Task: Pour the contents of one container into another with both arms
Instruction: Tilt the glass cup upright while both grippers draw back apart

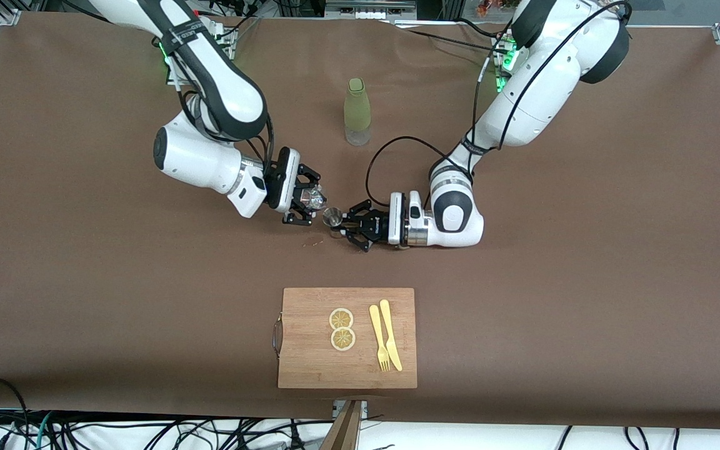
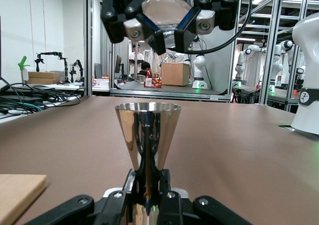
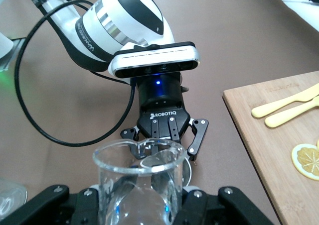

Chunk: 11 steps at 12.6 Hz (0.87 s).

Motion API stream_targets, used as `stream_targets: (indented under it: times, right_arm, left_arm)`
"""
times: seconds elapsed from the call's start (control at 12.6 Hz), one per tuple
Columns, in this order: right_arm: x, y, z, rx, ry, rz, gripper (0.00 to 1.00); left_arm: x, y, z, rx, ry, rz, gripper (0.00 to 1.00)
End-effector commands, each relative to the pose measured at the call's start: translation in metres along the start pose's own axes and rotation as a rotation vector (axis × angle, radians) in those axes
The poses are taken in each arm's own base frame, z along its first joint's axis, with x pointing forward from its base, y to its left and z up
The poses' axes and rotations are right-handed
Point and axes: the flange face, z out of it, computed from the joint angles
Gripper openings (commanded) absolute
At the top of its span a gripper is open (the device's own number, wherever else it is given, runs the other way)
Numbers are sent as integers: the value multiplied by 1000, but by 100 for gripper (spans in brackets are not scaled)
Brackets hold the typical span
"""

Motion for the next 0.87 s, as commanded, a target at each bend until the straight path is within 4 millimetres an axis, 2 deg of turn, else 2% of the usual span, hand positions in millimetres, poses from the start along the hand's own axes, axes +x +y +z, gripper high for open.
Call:
stream_targets:
  times: [0.0, 0.24, 0.4, 0.48, 0.63, 0.79]
  right_arm:
    - [-5, 12, -35, 31, 78, -7, 20]
    - [-50, 38, -73, 118, 171, -7, 20]
    - [-88, 52, -101, 168, 222, -35, 20]
    - [-108, 58, -115, 196, 253, -41, 20]
    - [-155, 67, -133, 225, 306, -75, 20]
    - [-205, 72, -137, 249, 361, -117, 20]
  left_arm:
    - [15, -5, -12, 31, 30, 42, 0]
    - [19, -8, -47, 44, 50, 75, 0]
    - [19, -8, -80, 45, 61, 104, 0]
    - [19, -7, -100, 52, 53, 114, 0]
    - [18, -1, -140, 44, 16, 112, 0]
    - [13, 1, -192, 43, 32, 110, 0]
